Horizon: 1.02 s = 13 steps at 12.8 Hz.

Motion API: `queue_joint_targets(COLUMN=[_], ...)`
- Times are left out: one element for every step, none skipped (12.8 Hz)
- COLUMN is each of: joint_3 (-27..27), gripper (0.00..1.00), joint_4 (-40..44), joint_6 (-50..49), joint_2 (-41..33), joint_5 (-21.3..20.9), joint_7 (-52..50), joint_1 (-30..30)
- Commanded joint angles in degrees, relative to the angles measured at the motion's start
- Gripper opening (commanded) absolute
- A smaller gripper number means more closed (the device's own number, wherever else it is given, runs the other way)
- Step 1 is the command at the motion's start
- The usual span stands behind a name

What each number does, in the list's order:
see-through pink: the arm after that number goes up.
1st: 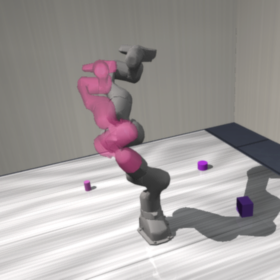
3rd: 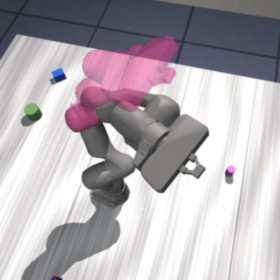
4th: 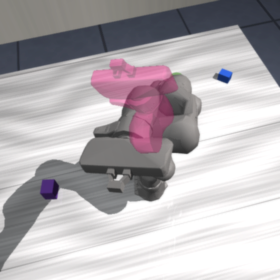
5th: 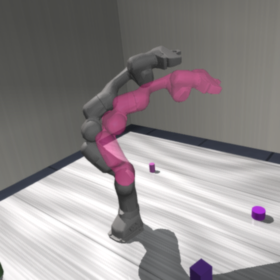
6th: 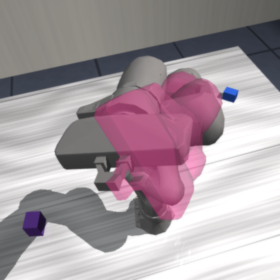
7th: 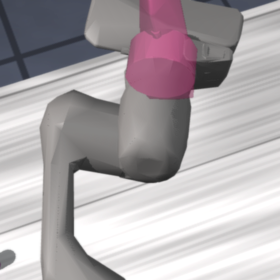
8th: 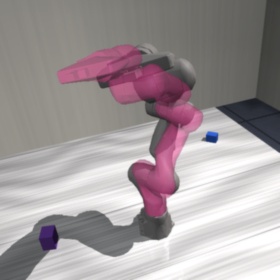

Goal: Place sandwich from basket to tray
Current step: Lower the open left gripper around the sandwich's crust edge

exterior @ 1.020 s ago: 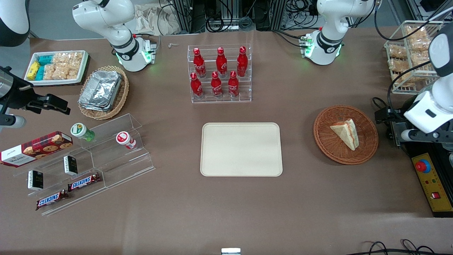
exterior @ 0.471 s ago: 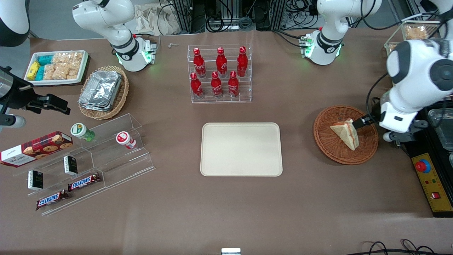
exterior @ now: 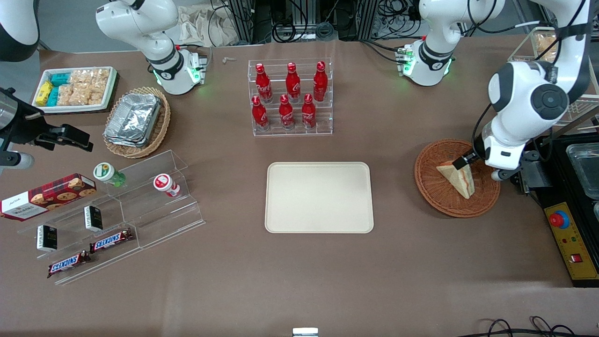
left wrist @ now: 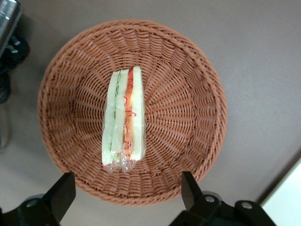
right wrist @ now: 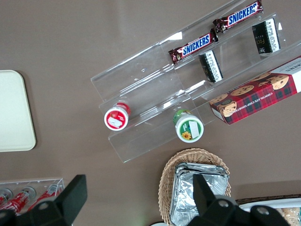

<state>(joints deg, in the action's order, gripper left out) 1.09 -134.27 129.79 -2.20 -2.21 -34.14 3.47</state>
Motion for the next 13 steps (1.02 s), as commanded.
queue_joint_targets(joint_3=[-0.1, 0.1, 0.1, 0.1, 0.2, 0.3, 0.3, 0.3, 0.3, 0.3, 0.3, 0.4, 0.4], gripper=[1.0, 1.0, 1.0, 1.0, 1.0, 1.0, 1.0, 1.0, 1.0, 1.0, 1.0, 1.0, 1.0], joint_4=[-5.6, -6.5, -6.9, -7.0, -7.0, -7.0, -7.1, -7.2, -7.7, -8.0, -8.4, -8.4, -8.4], joint_6=[6.2, 7.3, 7.9, 8.2, 8.5, 9.0, 9.5, 10.7, 12.3, 13.8, 14.5, 15.0, 15.5], joint_2=[-0.4, -0.1, 0.4, 1.6, 2.3, 2.8, 3.7, 4.7, 5.5, 6.1, 6.9, 7.5, 7.9], joint_5=[-0.4, -0.4, -0.5, -0.5, -0.5, -0.6, -0.6, -0.6, -0.6, -0.6, -0.6, -0.6, -0.6], joint_7=[-1.1, -1.1, -1.1, -1.0, -1.1, -1.1, -1.1, -1.1, -1.1, -1.1, -1.1, -1.1, -1.1], joint_1=[-0.7, -1.1, -2.6, -2.8, -2.9, -3.4, -3.6, -3.6, -3.5, -3.6, -3.6, -3.6, -3.6])
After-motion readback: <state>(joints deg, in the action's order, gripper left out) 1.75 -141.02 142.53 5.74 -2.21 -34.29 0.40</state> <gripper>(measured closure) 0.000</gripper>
